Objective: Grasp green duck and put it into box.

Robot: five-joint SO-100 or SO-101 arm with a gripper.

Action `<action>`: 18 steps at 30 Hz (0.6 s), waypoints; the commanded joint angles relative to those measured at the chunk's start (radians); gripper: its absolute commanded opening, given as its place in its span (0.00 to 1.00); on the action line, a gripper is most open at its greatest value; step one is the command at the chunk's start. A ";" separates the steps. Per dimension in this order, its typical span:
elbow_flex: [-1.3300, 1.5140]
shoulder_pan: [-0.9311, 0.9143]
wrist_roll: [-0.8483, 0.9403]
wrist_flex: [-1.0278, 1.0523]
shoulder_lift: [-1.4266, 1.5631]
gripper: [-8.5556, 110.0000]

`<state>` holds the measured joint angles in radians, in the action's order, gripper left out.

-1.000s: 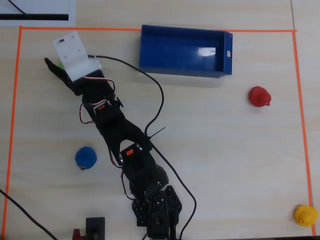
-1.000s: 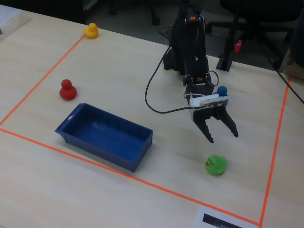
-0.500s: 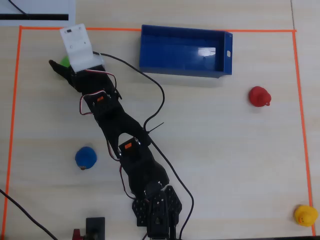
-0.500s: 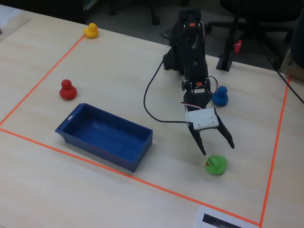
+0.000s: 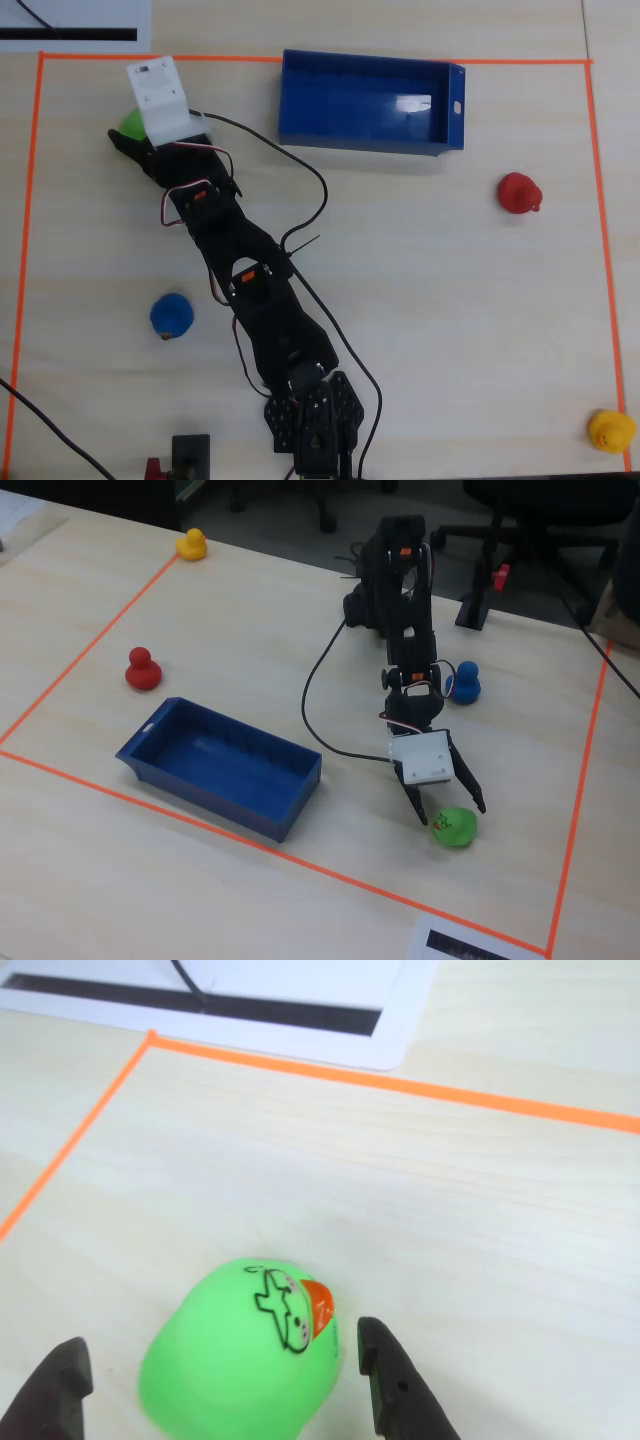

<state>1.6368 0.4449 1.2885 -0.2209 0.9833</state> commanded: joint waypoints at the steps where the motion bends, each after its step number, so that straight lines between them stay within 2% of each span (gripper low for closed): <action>1: -0.078 -0.020 0.008 -0.037 -0.011 0.38; 13: -0.137 -0.017 0.038 -0.089 -0.097 0.30; 18: -0.137 -0.009 0.124 -0.041 -0.100 0.10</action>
<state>1.5463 0.4449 1.3698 -0.2777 0.8698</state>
